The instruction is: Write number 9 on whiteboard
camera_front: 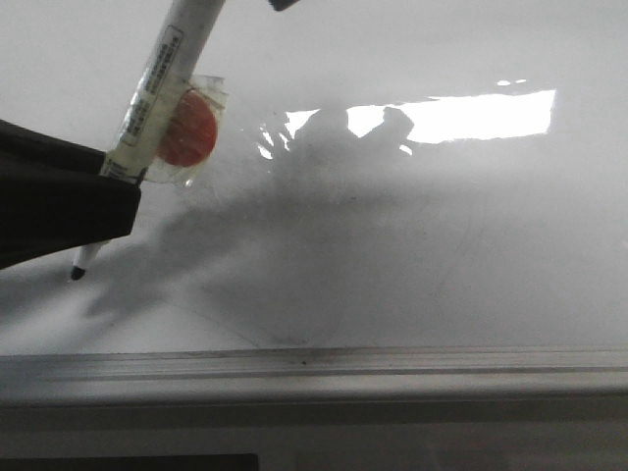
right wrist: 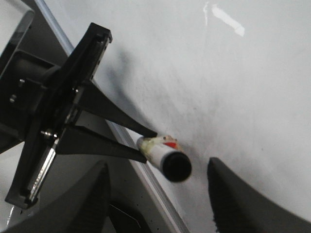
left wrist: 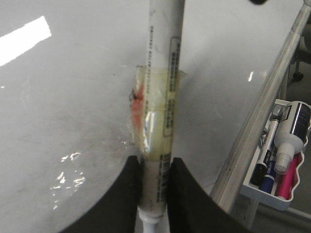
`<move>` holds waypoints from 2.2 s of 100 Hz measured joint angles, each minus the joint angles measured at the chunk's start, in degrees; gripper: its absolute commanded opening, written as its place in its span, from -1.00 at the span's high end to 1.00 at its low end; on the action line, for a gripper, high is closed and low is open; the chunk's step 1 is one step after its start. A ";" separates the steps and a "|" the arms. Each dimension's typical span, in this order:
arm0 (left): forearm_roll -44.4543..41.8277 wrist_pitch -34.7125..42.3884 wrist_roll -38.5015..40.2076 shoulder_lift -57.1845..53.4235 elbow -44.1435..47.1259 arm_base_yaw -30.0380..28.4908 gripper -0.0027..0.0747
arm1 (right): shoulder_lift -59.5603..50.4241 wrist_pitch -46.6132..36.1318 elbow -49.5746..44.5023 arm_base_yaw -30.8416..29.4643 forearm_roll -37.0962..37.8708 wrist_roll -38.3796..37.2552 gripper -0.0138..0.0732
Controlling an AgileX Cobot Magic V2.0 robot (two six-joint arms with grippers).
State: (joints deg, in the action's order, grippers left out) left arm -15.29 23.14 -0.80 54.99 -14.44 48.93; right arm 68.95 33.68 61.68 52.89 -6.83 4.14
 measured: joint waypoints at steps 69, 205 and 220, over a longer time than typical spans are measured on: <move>-0.25 0.00 -0.22 0.00 0.00 0.00 0.25 | 6.35 1.72 3.24 0.33 -1.16 -1.16 0.84; 10.85 -17.78 0.80 -25.14 0.00 0.00 0.22 | -2.61 3.74 3.47 -9.73 9.05 -13.75 0.83; 10.87 -17.78 0.80 -25.14 0.00 0.00 0.22 | -2.71 2.60 3.47 -10.97 8.41 -14.39 0.83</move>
State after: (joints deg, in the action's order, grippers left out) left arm -4.41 5.36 0.00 29.86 -14.44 48.93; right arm 66.24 36.28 65.15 41.92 1.58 -10.25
